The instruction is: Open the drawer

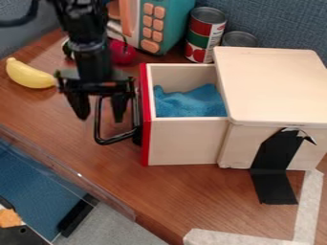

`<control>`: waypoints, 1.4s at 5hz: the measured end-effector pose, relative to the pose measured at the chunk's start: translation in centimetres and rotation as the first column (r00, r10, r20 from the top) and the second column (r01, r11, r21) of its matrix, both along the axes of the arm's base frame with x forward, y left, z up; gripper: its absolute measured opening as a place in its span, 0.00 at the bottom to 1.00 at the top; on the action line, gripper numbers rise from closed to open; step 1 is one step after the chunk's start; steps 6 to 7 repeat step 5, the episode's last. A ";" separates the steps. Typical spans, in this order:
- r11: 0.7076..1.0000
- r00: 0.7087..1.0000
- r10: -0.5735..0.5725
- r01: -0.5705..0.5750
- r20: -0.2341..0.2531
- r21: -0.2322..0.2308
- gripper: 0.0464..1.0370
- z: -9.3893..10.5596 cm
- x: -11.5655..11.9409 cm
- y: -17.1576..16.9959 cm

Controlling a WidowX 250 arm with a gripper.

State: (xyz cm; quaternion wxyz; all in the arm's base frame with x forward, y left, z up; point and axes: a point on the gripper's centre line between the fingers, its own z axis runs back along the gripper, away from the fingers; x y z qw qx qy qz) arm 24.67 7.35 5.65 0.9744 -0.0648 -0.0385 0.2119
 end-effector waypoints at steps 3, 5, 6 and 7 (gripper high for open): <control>0.979 0.979 -0.188 0.179 0.085 0.100 0.96 7.8 -2.4 2.3; 0.970 0.987 -0.148 0.133 0.058 0.206 0.96 6.4 -0.5 6.3; 0.970 0.987 -0.148 0.133 0.058 0.206 0.96 6.4 -0.5 6.3; 0.970 0.987 -0.148 0.133 0.058 0.206 0.96 6.4 -0.5 6.3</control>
